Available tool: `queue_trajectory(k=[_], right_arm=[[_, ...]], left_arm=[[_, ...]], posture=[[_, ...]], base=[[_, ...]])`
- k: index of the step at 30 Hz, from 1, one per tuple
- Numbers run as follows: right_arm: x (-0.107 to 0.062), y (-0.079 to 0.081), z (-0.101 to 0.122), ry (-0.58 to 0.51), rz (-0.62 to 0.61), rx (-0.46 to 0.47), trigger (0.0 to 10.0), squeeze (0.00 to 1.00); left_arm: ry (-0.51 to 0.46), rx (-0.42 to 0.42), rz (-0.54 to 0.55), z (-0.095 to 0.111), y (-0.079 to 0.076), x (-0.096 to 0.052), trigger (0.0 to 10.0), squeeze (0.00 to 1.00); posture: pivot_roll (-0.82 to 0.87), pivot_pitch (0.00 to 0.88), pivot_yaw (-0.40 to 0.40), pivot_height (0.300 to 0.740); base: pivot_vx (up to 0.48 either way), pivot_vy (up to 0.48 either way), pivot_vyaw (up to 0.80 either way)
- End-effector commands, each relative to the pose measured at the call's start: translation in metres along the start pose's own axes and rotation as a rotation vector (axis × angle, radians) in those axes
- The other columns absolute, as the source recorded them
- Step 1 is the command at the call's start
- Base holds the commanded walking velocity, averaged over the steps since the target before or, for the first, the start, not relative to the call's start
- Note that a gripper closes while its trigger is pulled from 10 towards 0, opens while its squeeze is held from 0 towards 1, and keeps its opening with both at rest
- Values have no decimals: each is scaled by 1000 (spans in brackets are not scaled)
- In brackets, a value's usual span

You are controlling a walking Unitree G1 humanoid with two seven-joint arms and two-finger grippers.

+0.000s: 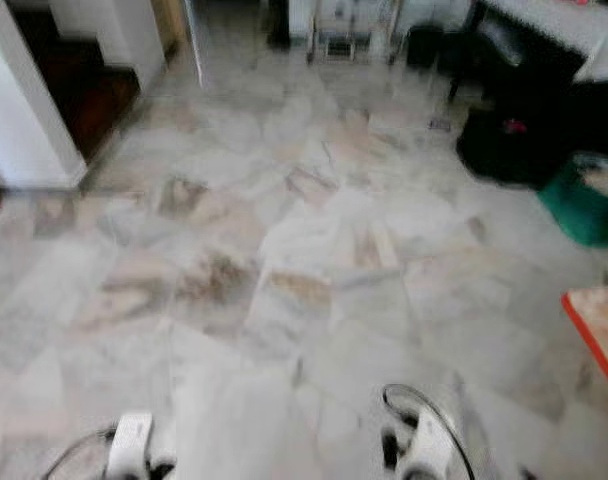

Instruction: Move the pillow to the sofa from floor

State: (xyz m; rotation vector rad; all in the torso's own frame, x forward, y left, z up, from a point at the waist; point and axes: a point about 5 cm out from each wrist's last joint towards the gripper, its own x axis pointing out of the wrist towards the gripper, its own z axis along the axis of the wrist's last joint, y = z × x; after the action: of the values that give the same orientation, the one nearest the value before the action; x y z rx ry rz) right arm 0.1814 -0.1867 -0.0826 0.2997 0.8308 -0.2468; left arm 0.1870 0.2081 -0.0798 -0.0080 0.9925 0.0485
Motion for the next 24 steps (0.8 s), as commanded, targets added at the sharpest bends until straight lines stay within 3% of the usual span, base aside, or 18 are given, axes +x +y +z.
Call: queue_trajectory(k=[1, 6, 12, 24], right_arm=[[-1, -8, 0, -2, -29, 3, 10000, 0], [-1, -10, 0, 10, -40, -4, 10000, 0], [-1, -10, 0, 10, -40, -7, 10000, 0], [-1, -9, 0, 8, -41, -21, 10000, 0]], left_arm=[[11, 10, -11, -2, -4, 0, 10000, 0], [11, 8, -11, -2, -4, 0, 10000, 0], [12, 7, -11, -2, -4, 0, 10000, 0], [13, 6, -11, -3, -4, 0, 10000, 0]], posture=[[-100, 0, -25, 740], [-100, 0, -26, 740], [-100, 0, -28, 740], [-98, 0, -28, 740]], base=[[-345, 0, 0], [-349, 0, 0], [-352, 0, -622], [-356, 0, 0]])
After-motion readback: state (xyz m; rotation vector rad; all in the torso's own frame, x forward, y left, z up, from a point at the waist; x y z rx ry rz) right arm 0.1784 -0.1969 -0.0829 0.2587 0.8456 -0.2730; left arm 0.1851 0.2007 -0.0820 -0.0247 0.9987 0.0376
